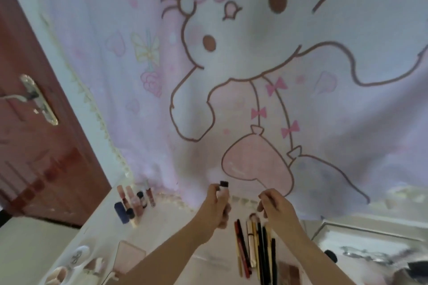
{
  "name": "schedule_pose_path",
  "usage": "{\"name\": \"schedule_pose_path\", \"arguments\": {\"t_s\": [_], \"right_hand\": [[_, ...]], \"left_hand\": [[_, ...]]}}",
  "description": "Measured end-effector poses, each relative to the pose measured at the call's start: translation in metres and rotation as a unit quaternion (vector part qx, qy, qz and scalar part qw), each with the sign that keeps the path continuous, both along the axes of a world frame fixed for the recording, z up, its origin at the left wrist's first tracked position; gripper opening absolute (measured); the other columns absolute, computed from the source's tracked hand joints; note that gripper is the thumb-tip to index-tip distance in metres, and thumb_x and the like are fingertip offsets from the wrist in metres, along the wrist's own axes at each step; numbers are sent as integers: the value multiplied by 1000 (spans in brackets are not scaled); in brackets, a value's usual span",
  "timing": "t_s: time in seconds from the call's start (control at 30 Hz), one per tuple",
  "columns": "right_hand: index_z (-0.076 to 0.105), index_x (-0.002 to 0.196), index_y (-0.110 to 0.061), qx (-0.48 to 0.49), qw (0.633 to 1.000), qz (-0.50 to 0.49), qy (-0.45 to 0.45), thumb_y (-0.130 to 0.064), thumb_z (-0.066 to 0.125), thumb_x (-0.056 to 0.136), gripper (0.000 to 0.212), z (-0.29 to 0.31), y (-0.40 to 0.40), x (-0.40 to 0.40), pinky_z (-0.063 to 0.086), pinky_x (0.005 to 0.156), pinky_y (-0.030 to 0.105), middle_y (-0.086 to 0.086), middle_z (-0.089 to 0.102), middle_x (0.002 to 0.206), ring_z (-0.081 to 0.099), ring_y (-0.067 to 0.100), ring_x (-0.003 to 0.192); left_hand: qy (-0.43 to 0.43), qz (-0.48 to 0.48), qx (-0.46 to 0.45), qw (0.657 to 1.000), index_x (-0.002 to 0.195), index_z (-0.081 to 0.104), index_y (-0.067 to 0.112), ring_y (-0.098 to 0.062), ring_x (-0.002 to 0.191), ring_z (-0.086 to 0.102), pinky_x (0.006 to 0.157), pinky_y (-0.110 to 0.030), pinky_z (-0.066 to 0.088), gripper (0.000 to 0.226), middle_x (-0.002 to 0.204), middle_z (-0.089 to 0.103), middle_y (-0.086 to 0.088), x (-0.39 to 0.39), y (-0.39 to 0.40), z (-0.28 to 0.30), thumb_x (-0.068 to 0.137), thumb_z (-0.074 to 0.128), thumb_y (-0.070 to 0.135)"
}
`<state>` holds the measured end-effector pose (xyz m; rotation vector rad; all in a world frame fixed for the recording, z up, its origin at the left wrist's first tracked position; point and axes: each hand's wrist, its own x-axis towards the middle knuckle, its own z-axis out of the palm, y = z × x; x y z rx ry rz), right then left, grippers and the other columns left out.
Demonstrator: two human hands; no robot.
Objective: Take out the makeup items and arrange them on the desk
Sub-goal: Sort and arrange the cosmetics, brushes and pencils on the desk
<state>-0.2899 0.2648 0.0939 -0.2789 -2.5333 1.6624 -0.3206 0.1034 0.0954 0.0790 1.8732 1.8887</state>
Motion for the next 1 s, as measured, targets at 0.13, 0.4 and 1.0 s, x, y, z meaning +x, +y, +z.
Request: {"name": "schedule_pose_path", "arguments": {"t_s": [0.13, 0.4, 1.0], "right_hand": [[55, 76, -14, -43, 995, 37, -80, -33, 36, 96, 33, 22, 3, -9, 30, 34, 12, -2, 54, 57, 40, 1, 31], [44, 54, -18, 37, 999, -2, -13, -29, 33, 95, 44, 92, -4, -39, 28, 45, 23, -3, 42, 45, 36, 9, 40], [49, 109, -12, 107, 956, 195, 190, -4, 45, 91, 19, 143, -1, -33, 49, 73, 27, 1, 54, 92, 55, 16, 79]], "left_hand": [[265, -211, -392, 855, 94, 36, 14, -12, 71, 42, 66, -24, 40, 11, 83, 46, -3, -9, 7, 24, 93, 46, 20], [454, -121, -377, 798, 99, 45, 7, -8, 57, 37, 50, -22, 25, 22, 68, 41, 7, -26, 25, 96, 96, 39, 28], [144, 110, 3, 983, 70, 37, 18, -3, 33, 25, 31, -14, 23, 34, 53, 29, 1, -16, 21, 145, 100, 25, 28]]}}
